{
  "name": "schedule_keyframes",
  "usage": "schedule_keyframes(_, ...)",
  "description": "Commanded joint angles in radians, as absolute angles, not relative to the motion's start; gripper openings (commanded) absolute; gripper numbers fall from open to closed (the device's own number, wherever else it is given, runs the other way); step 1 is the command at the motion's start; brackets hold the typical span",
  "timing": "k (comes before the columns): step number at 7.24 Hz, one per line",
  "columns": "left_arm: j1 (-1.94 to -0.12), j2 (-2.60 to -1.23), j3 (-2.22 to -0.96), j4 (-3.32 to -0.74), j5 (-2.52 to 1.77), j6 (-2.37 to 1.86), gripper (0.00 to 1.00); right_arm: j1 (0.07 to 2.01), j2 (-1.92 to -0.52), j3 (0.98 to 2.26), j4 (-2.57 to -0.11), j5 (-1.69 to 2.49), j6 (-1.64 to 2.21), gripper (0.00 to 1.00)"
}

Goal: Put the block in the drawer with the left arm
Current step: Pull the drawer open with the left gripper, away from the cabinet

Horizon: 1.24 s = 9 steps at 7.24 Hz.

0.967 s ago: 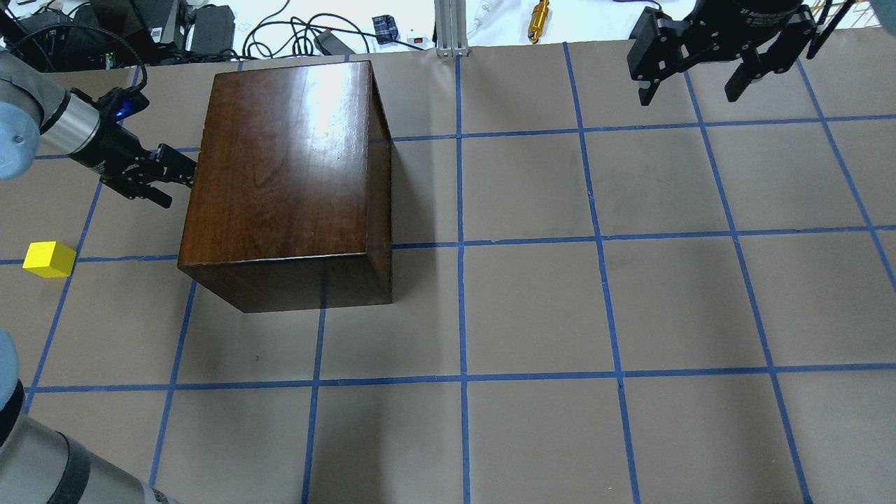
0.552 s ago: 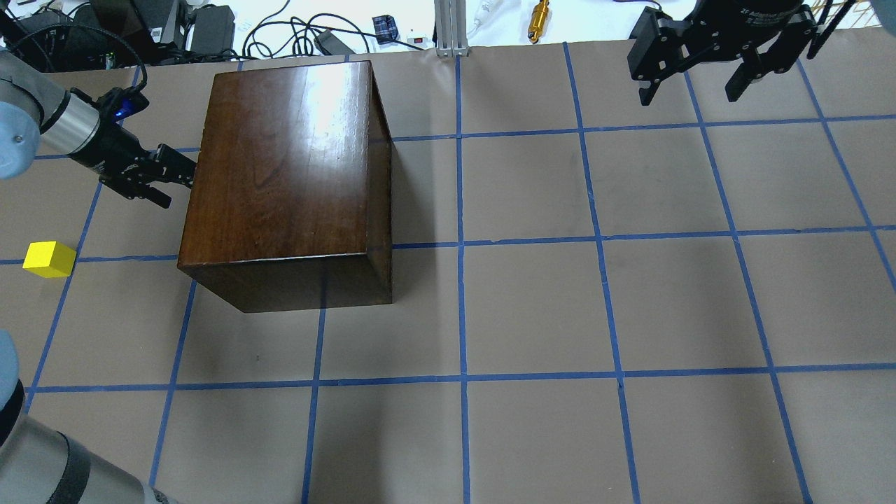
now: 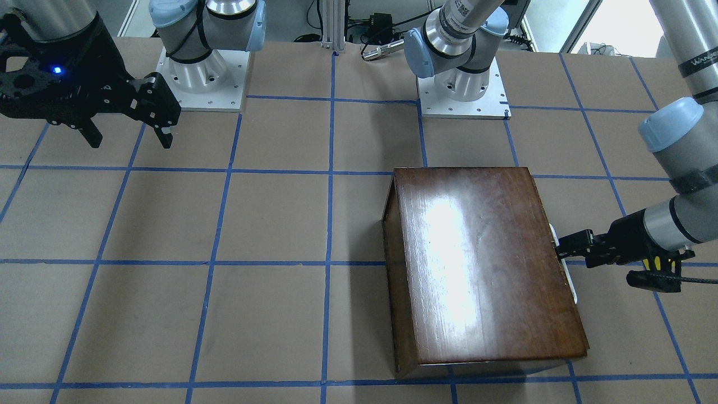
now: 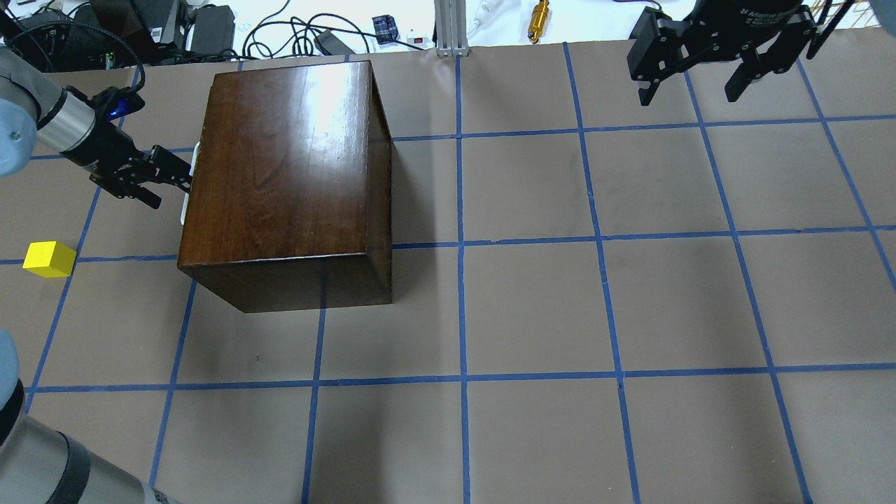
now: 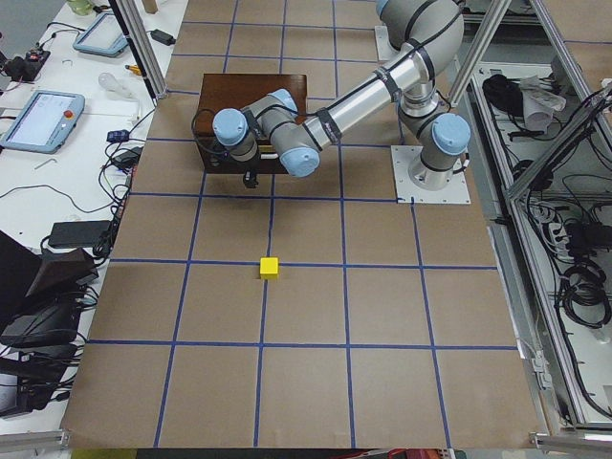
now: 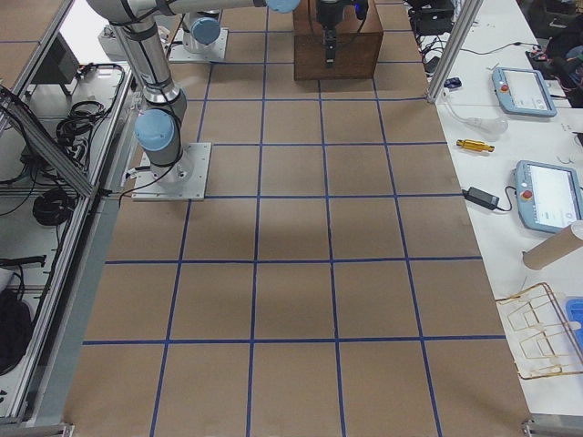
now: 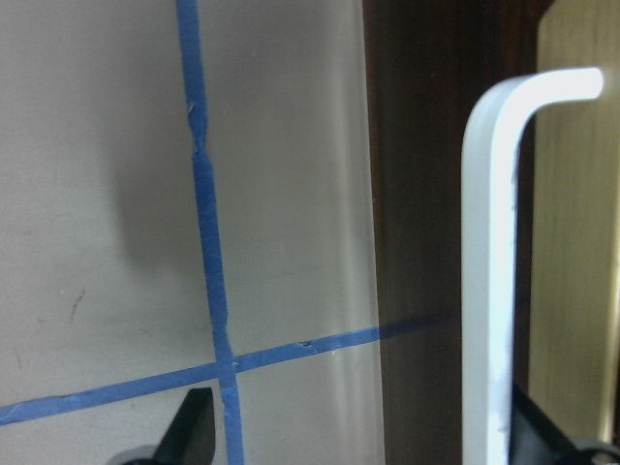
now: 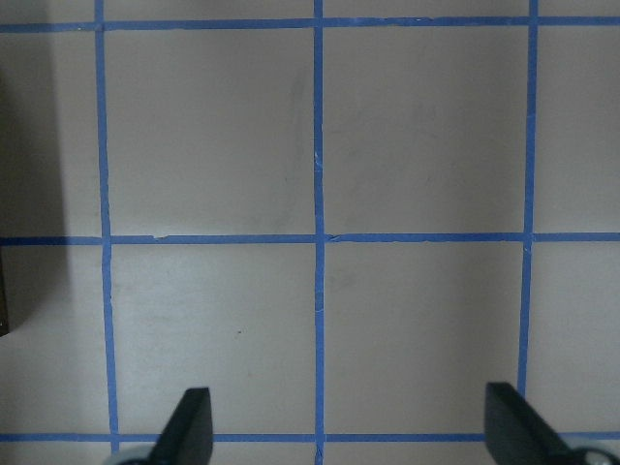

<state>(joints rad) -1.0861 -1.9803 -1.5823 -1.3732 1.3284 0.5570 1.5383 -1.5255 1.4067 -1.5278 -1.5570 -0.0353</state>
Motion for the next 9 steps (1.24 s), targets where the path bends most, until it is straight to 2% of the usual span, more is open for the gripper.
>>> schedule_keyframes(1,-1.056,-1.98,-1.58,-1.373,1.328,0.563,1.0,1.539,-1.525,1.407,-1.528,-1.557,-0.035,1.0)
schedule_keyframes(9,-0.96,-1.98,-1.58,-1.371,1.33,0.583,1.0,1.539,-1.525,1.407,-1.528,-1.555,-0.035,1.0)
